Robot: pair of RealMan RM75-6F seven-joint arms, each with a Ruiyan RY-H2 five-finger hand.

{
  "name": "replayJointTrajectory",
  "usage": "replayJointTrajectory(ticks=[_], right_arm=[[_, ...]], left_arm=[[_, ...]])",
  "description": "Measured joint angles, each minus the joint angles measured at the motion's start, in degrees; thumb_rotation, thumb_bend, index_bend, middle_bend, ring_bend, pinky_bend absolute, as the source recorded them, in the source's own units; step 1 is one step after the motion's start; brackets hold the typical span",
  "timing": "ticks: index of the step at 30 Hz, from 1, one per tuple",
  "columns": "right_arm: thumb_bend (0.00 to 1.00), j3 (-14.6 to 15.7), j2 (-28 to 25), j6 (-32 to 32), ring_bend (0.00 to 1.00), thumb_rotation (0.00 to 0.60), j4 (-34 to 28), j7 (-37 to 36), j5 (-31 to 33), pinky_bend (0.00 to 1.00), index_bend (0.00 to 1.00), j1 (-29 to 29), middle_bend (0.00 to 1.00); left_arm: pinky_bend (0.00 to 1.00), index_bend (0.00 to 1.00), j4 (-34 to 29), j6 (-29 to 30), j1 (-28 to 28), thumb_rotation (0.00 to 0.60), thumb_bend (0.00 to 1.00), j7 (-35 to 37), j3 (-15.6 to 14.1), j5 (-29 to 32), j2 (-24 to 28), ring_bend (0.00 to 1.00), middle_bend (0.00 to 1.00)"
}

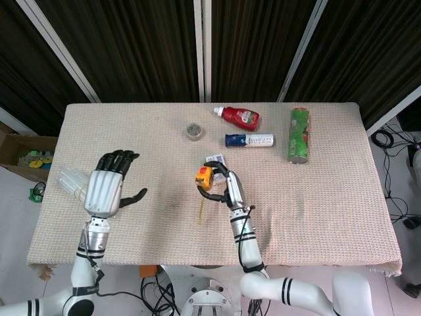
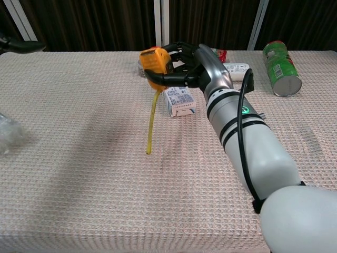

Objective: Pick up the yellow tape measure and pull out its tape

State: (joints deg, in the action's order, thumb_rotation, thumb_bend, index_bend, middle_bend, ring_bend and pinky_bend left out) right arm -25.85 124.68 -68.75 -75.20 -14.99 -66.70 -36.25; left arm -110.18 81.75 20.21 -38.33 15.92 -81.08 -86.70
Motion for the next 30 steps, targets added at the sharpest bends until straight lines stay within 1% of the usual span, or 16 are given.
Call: replayJointTrajectory(ticks=[4,8,12,20,24,30], right_arm=[[0.28,-3.75,3.12,0.24,0.53,0.600,3.03,-4.33,0.24,0.29,0.72,-1.72,0.62],[0.28,-5.59,4.11,0.57,0.53,0.600,4.48,-5.19,0.42,0.29,0.72,-3.29,0.62],[0.28,-6.68,4.28,1.21,0.53,0.600,4.32,-5.72,0.90,0.29,0.72,-4.06,0.62],[0.29,-7.15,4.15,1.40,0.53,0.600,3.79,-5.38,1.70,0.29,0.72,-4.52,0.62],[0.30,-7.08,4.37,1.45,0.53,0.600,4.31,-5.76,1.89,0.29,0.72,-4.66,0.62],[0.30,-6.60,4.32,1.41,0.53,0.600,4.35,-6.38,1.66,0.29,0.72,-4.59,0.62]], left_arm=[[0.35,0.33,0.28,-1.62,3.35,0.467,0.16,-1.33,2.21,1.87,-2.60,0.28,0.31],[0.39,0.37,1.40,-3.39,7.28,0.465,0.17,-3.17,4.51,4.15,-5.41,0.31,0.36],[0.42,0.40,3.67,-4.56,10.74,0.466,0.17,-4.83,5.92,5.88,-8.44,0.33,0.39],[0.45,0.44,8.23,-6.38,15.89,0.483,0.19,-6.20,6.41,8.21,-12.77,0.37,0.43],[0.47,0.44,9.02,-6.61,17.35,0.493,0.24,-6.29,6.49,8.85,-13.59,0.39,0.44],[0.49,0.46,9.87,-6.54,18.84,0.508,0.26,-6.70,6.48,10.49,-14.03,0.41,0.45]])
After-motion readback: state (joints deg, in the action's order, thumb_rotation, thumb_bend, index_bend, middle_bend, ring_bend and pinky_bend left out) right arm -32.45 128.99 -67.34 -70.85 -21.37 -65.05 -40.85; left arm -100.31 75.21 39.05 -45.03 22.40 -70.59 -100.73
